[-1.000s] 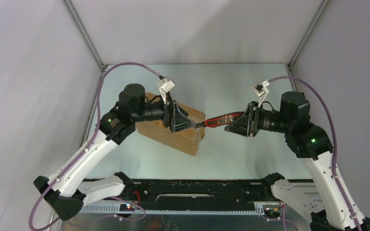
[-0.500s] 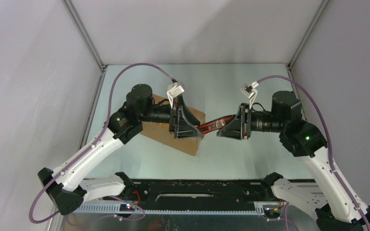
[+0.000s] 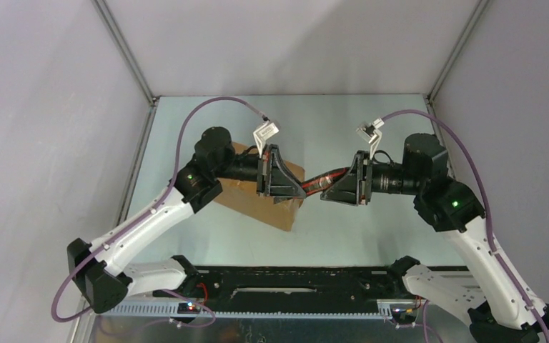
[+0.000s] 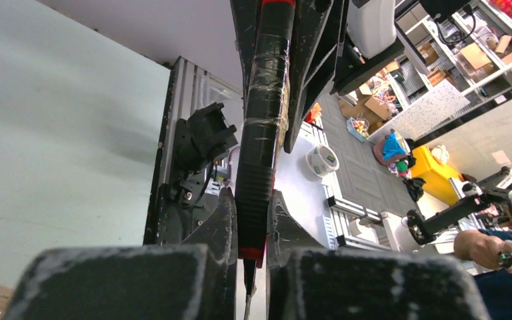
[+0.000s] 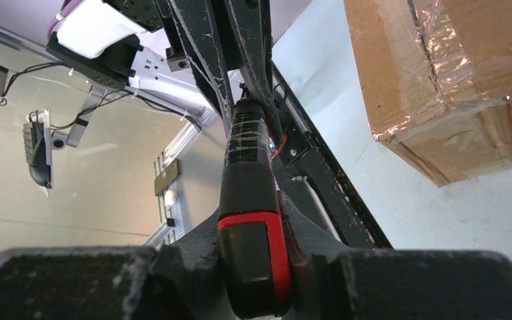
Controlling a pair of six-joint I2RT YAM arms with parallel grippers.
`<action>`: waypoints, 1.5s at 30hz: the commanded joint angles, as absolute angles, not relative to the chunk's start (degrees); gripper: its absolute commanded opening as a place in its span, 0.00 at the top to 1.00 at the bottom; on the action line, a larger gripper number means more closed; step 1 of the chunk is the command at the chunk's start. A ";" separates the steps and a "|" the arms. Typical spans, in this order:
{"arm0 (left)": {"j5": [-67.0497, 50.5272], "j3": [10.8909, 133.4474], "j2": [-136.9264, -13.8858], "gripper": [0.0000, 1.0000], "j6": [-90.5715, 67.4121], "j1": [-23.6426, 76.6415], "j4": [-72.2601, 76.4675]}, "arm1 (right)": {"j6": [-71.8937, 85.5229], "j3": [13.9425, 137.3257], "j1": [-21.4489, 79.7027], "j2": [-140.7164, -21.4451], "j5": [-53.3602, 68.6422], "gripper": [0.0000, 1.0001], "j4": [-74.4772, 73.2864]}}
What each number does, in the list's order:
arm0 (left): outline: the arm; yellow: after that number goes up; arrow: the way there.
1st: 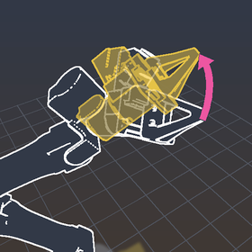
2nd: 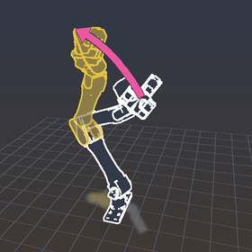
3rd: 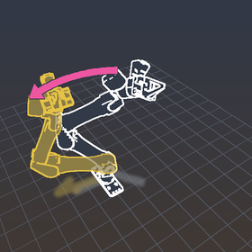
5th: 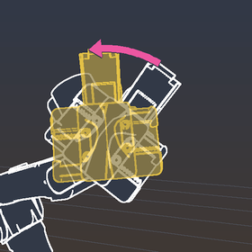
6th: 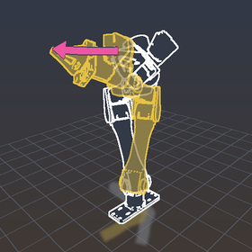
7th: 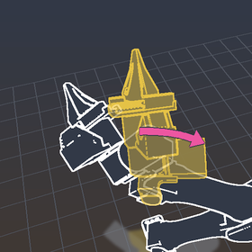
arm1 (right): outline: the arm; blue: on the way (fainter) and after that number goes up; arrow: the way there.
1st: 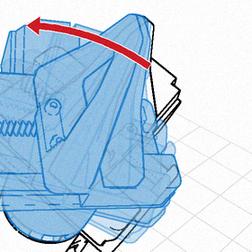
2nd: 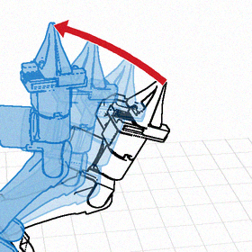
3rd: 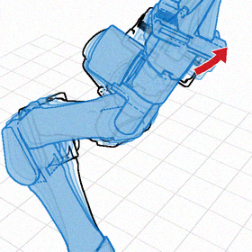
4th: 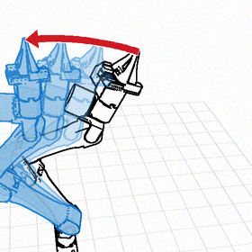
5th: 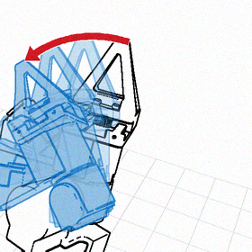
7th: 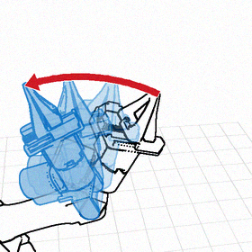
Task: Unpack the express box
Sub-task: Adjust the knife.
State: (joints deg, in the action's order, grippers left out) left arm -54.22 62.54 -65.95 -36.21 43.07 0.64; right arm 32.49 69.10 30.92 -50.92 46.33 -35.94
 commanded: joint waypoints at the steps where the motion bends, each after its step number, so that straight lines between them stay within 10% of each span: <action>1: -52.74 59.90 -66.23 1.00 -42.08 43.79 10.59 | 35.09 69.53 31.36 -50.43 39.98 0.76 -32.03; 5: -49.46 55.98 -66.46 1.00 -53.84 43.77 25.86 | 44.02 63.08 32.28 -45.38 31.18 0.30 -18.21; 8: -45.70 54.64 -66.94 1.00 -59.47 43.78 33.50 | 48.19 58.62 34.84 -42.73 22.43 0.22 -10.23; 21: -35.14 51.87 -66.67 1.00 -69.59 44.10 39.41 | 45.76 53.22 46.70 -41.35 -6.22 0.48 7.49; 45: -35.40 50.70 -69.71 1.00 -77.82 45.22 47.75 | 45.72 53.26 48.91 -49.33 -2.90 0.79 13.31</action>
